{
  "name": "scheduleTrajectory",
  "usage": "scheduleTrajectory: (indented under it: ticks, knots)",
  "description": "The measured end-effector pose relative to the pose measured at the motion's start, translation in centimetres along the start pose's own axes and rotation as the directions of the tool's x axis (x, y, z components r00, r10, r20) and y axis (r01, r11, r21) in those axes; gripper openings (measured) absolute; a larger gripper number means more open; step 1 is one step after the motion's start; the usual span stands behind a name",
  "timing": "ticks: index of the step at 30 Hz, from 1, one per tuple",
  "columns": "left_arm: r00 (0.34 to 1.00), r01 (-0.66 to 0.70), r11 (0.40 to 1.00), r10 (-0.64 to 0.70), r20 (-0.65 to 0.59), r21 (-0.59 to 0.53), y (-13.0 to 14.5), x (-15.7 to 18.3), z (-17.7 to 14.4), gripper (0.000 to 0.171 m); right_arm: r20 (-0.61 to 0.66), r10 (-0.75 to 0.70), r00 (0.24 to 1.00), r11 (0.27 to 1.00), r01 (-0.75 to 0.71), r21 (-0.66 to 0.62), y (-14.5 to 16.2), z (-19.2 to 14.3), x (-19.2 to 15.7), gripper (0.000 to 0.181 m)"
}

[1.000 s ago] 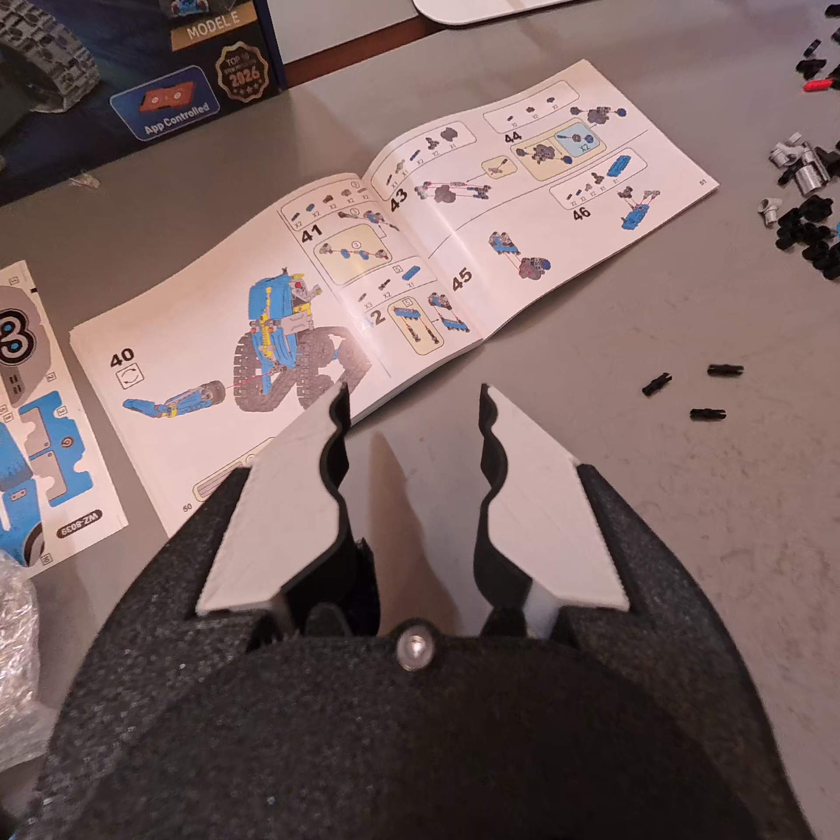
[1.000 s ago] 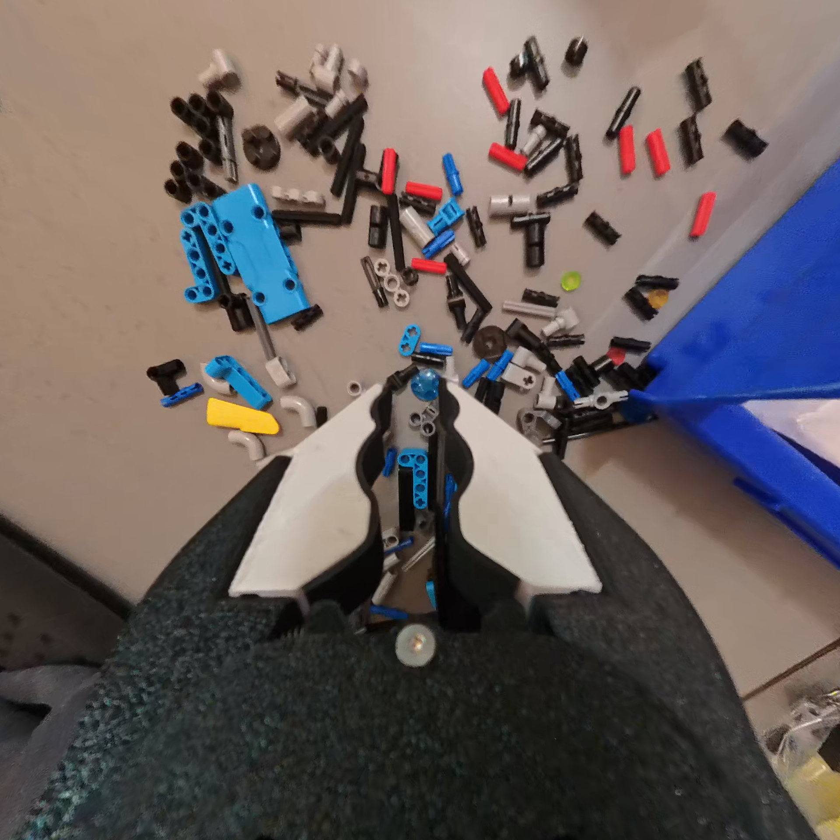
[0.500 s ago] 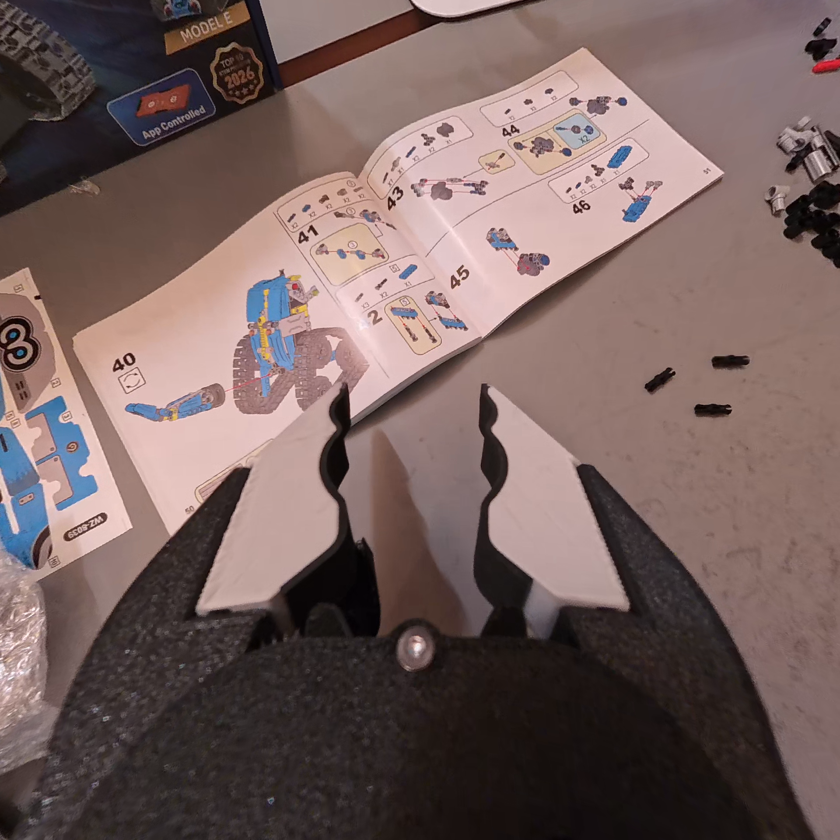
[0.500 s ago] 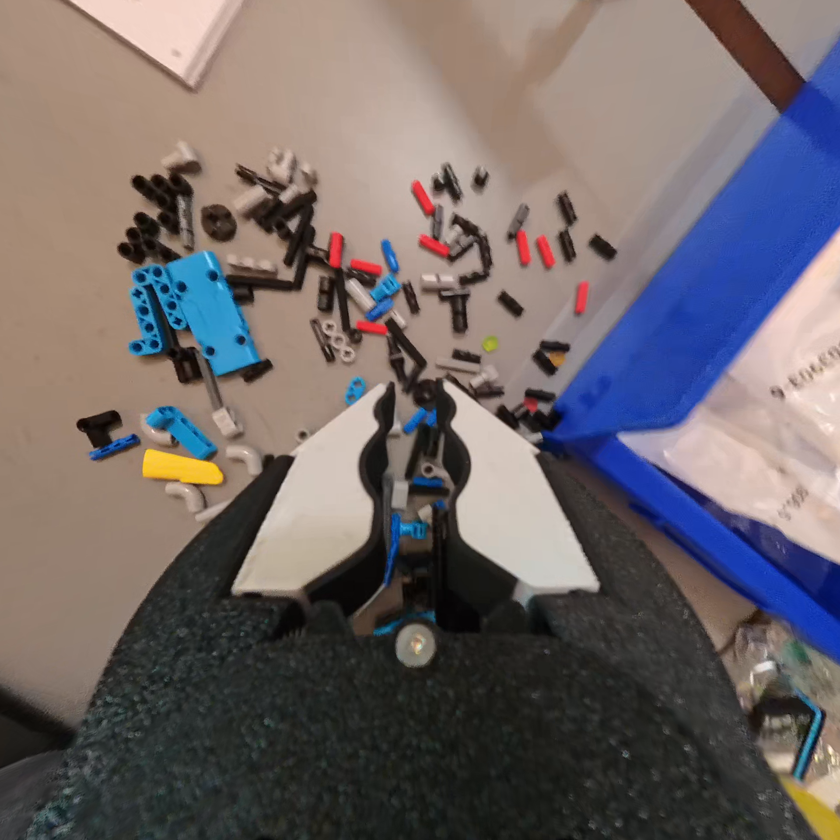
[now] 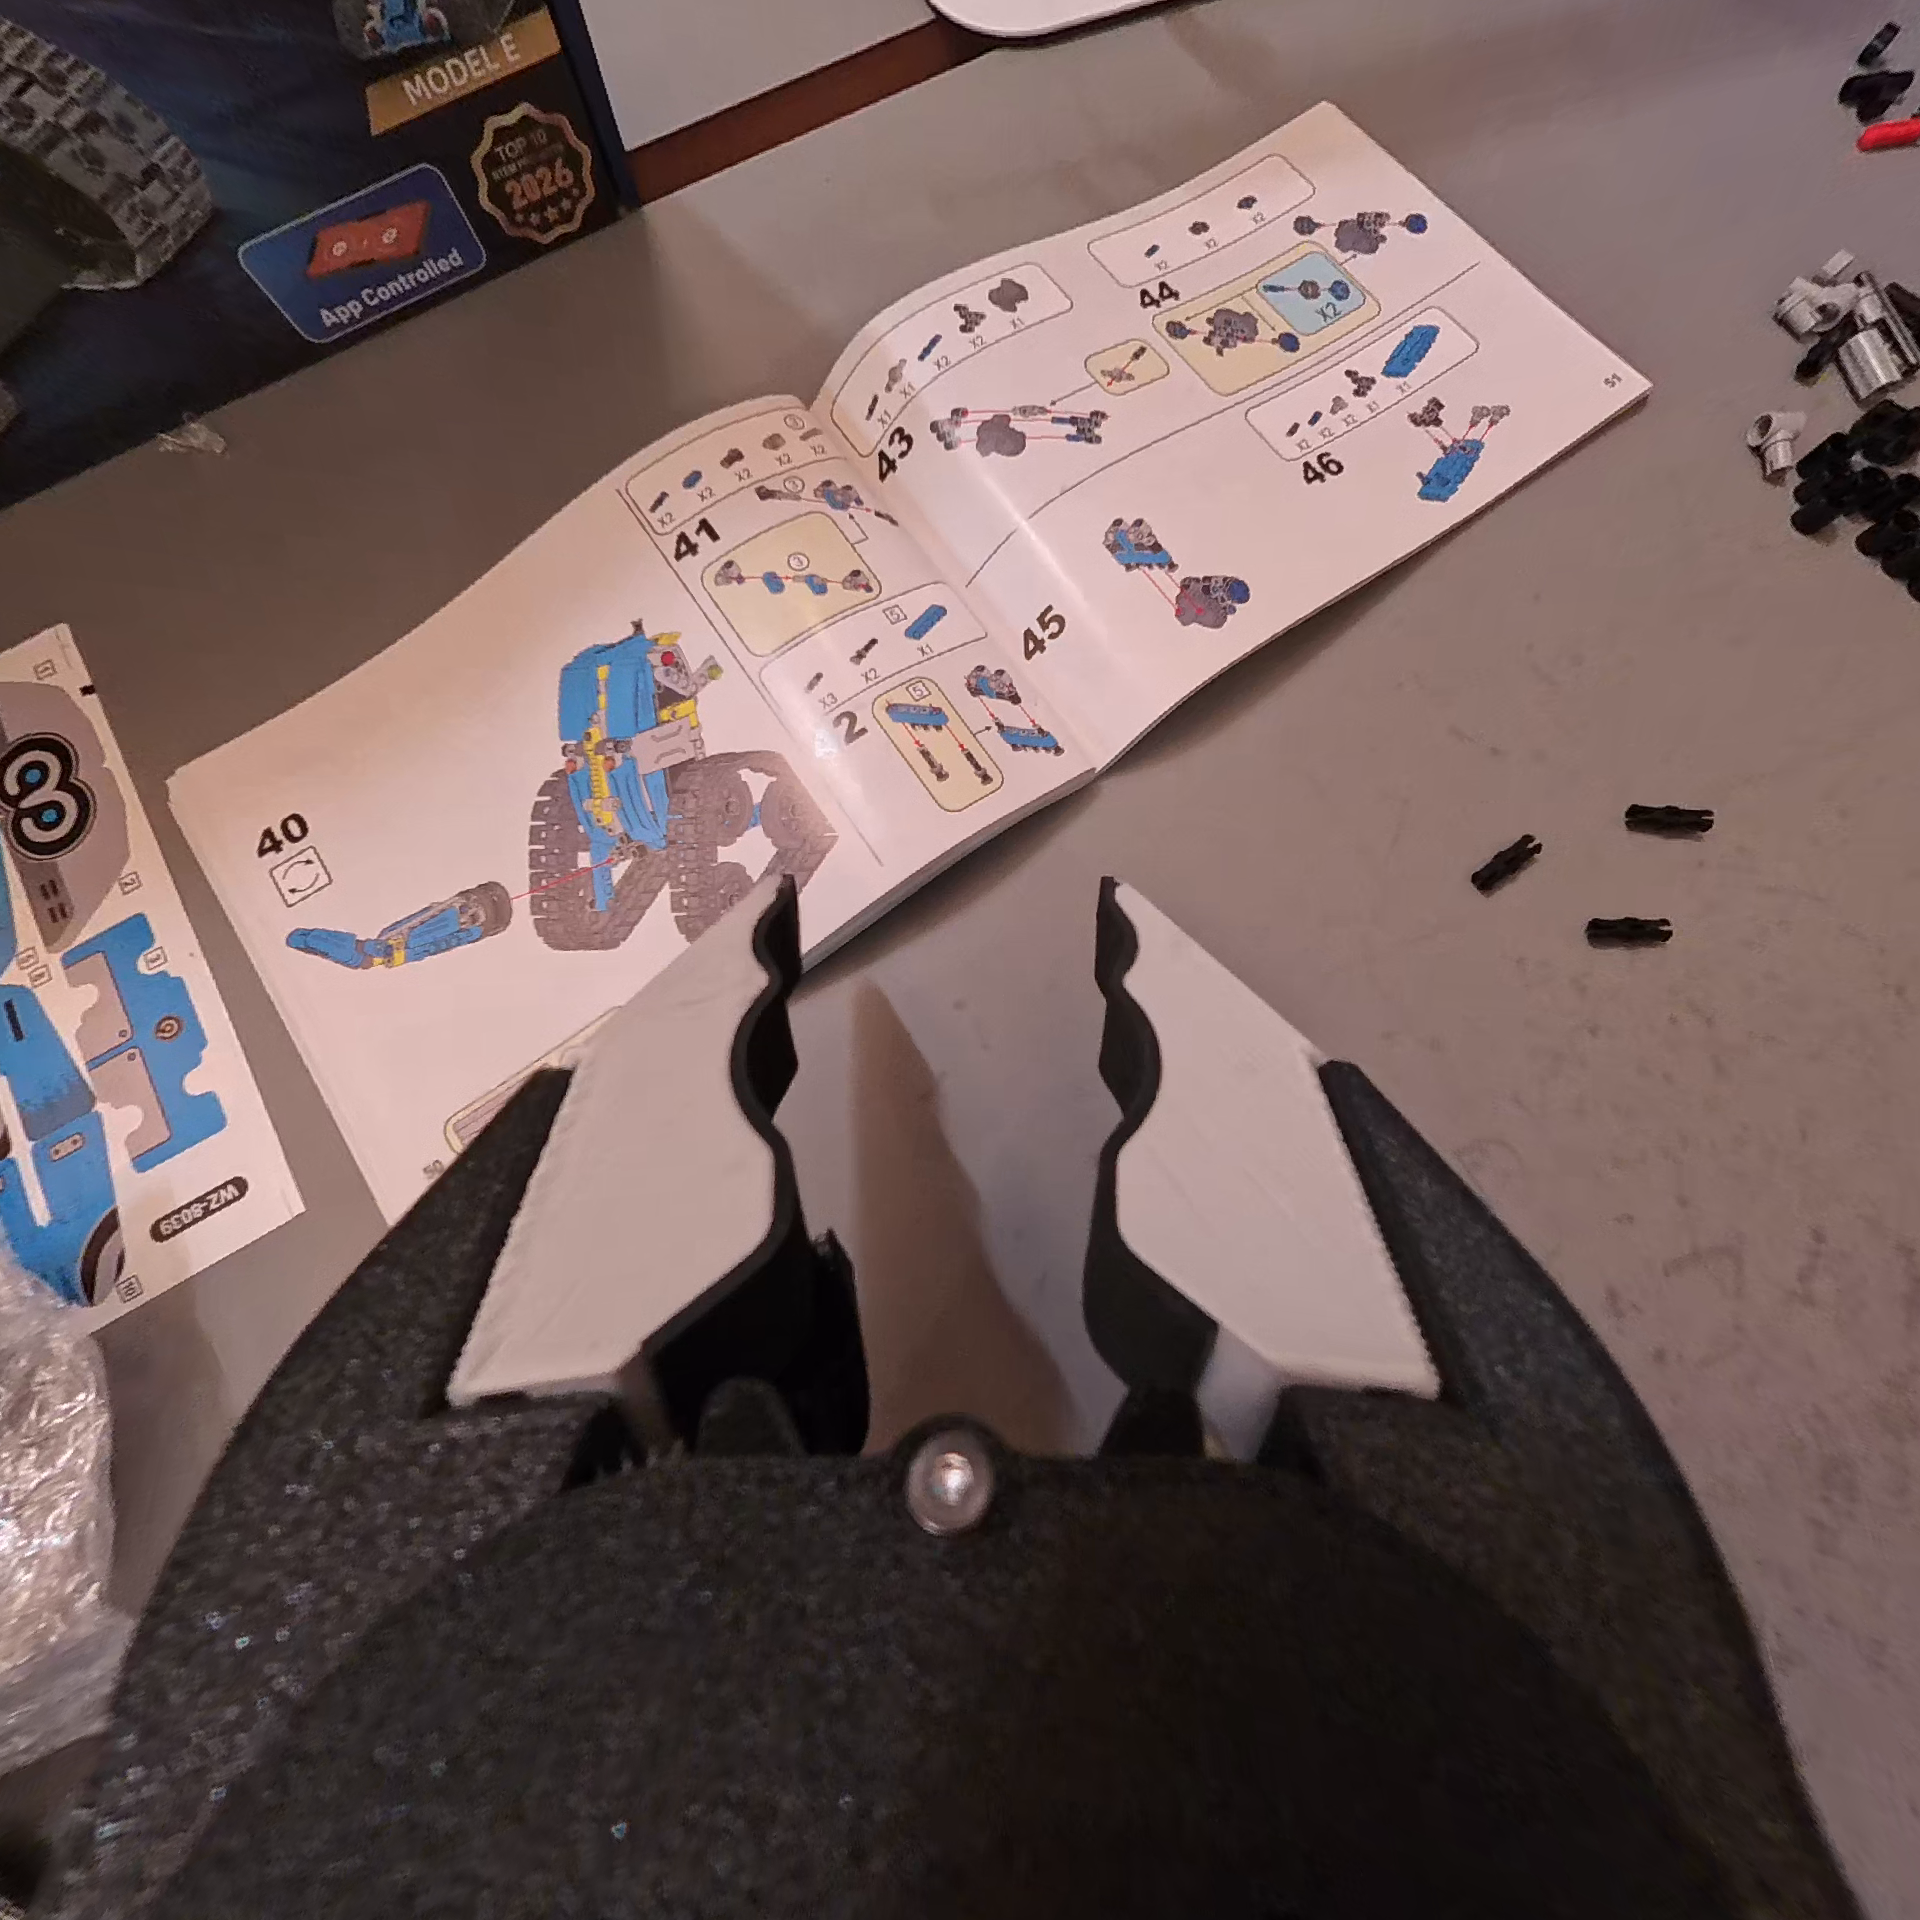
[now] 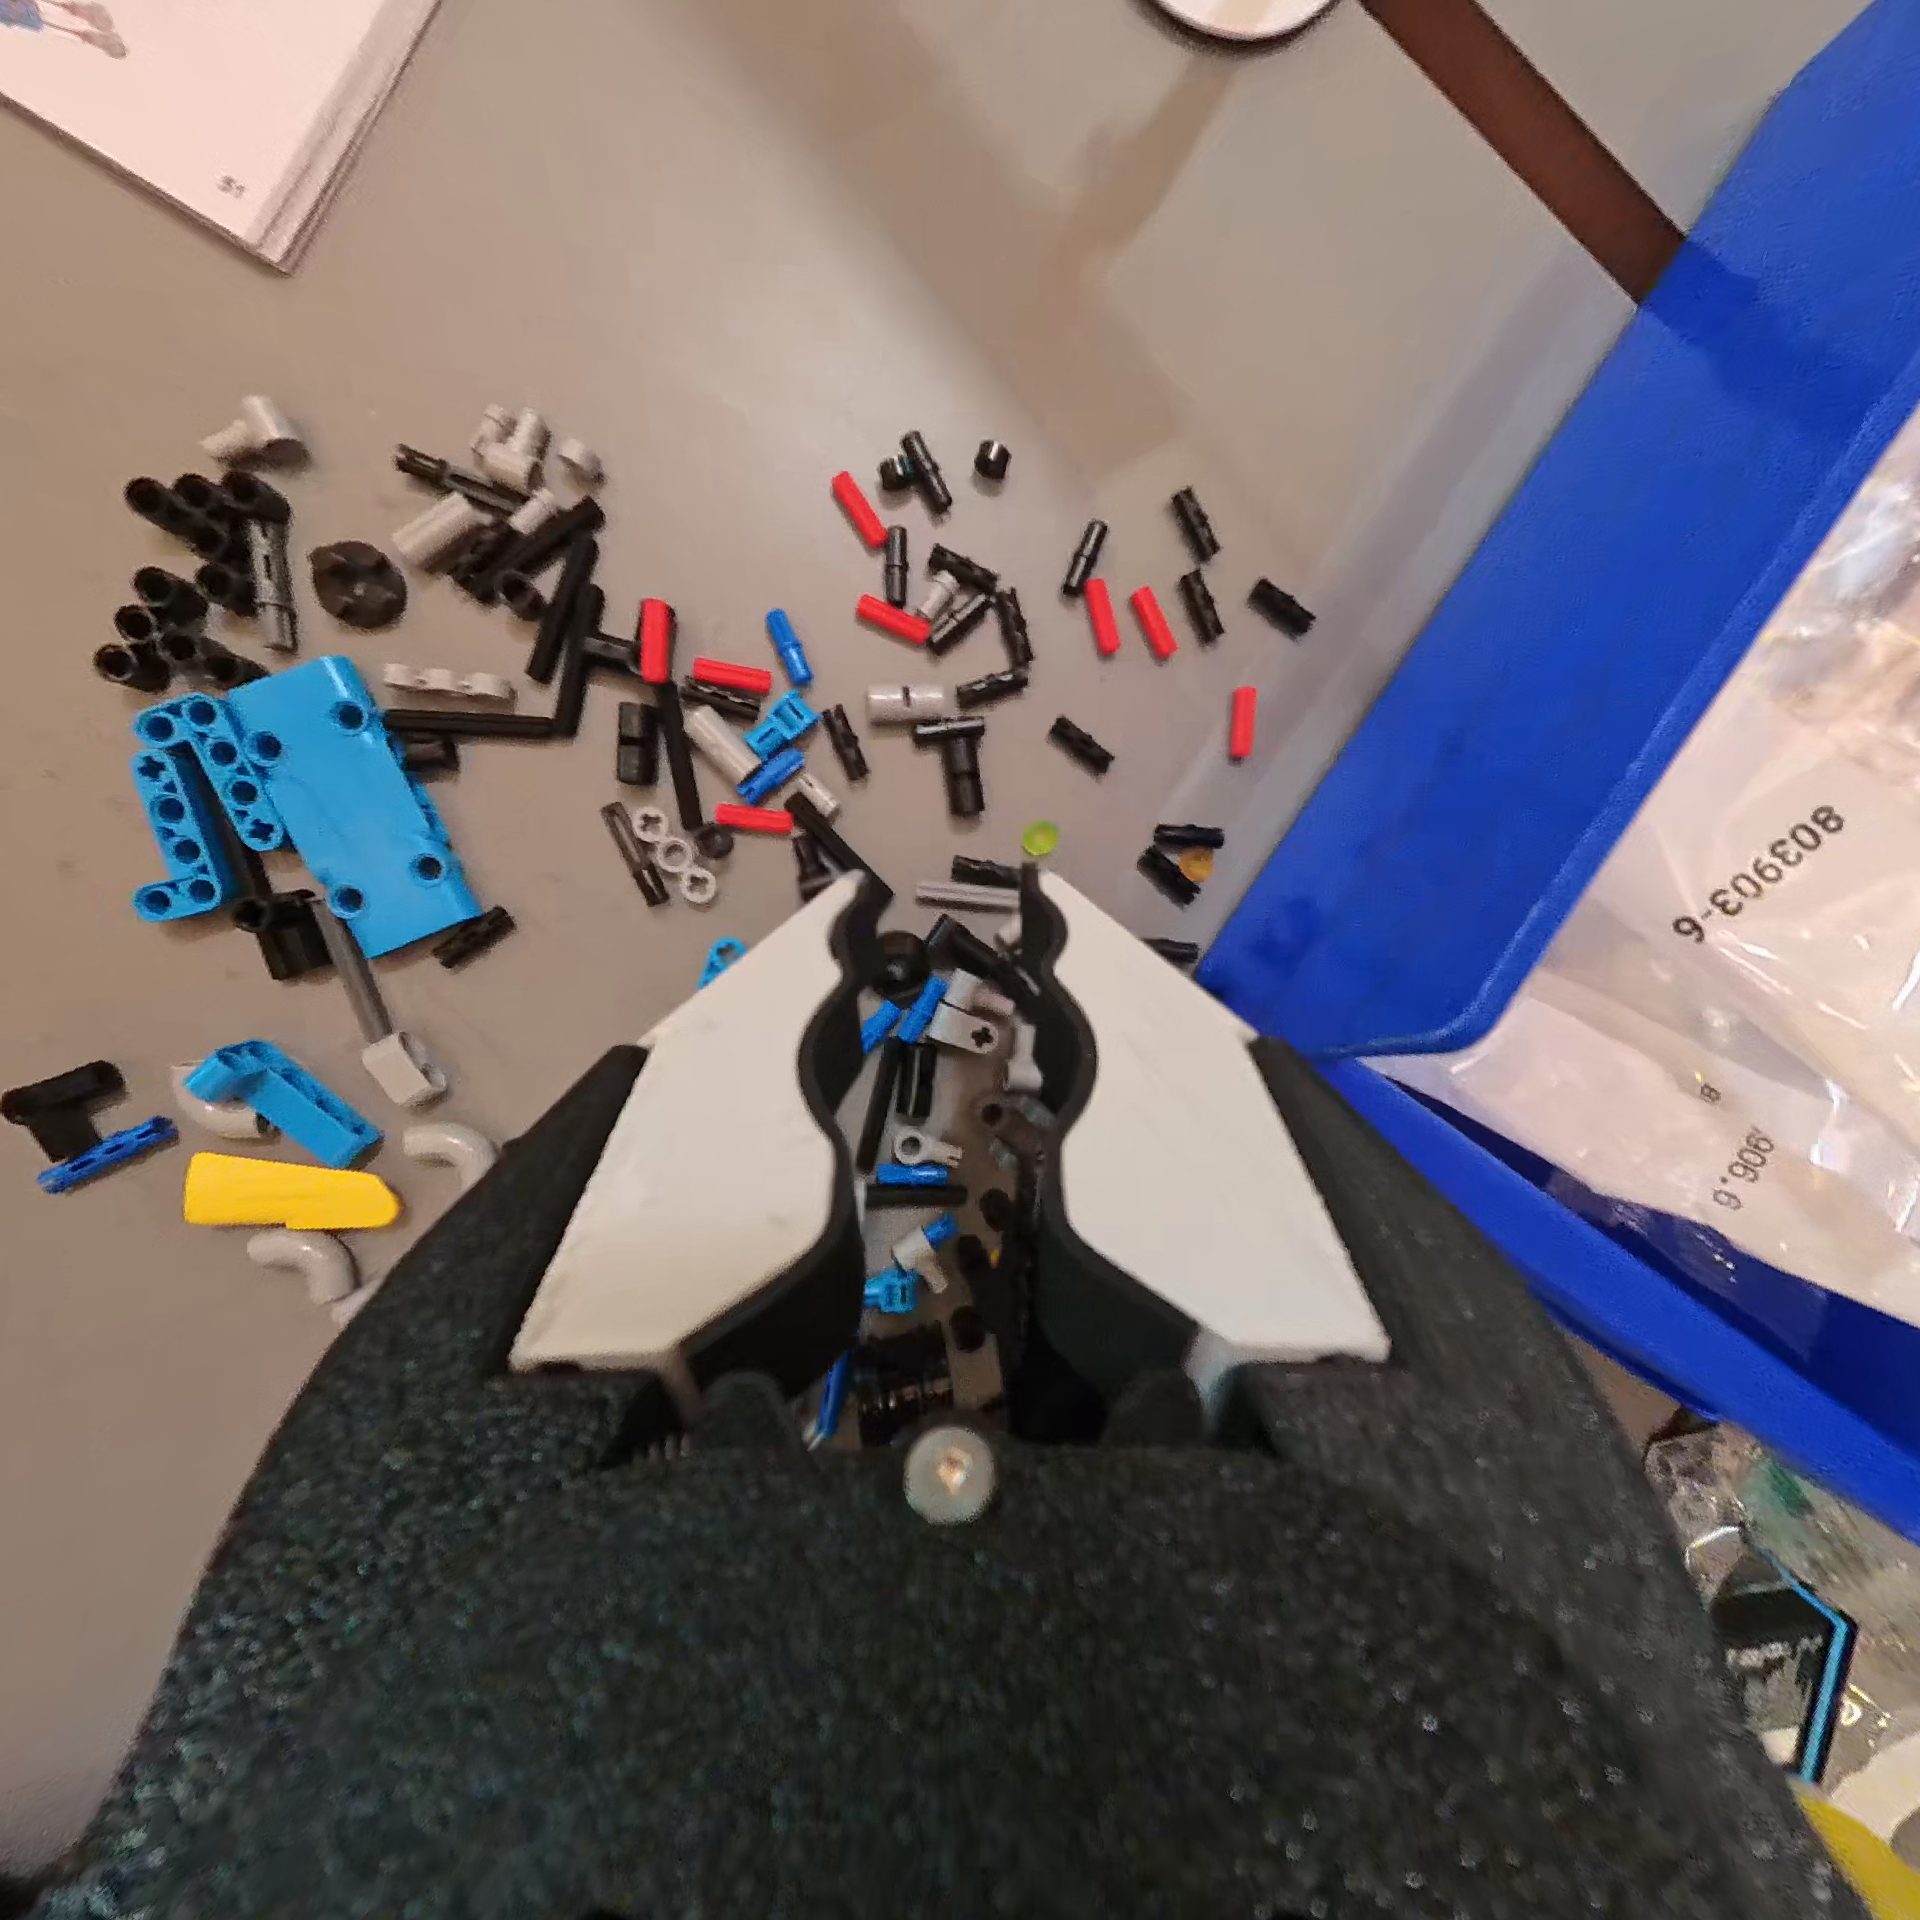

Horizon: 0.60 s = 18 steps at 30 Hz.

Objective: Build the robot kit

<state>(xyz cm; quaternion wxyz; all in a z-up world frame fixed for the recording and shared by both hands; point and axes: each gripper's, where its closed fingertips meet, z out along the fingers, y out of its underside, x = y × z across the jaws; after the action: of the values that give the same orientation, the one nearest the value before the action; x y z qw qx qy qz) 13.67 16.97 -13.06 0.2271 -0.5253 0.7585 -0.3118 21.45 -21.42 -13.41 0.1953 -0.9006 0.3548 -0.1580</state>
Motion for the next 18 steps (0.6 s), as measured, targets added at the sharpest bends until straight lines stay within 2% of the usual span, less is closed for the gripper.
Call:
scheduleTrajectory:
  ticks: [4, 18]
  knots:
    - [1.0, -0.001, 1.0, 0.001, 0.001, -0.007, 0.2, 0.0, 0.1, 0.057, 0.026, 0.007, 1.0, 1.0, -0.007, -0.014, 0.5, 0.1, -0.2, 0.026]
    - [1.0, -0.006, 1.0, 0.006, 0.001, -0.003, 0.0, 0.1, 0.1, 0.057, -0.002, 0.042, 0.999, 0.998, -0.042, -0.046, 2.0, -0.8, 0.9, 0.025]
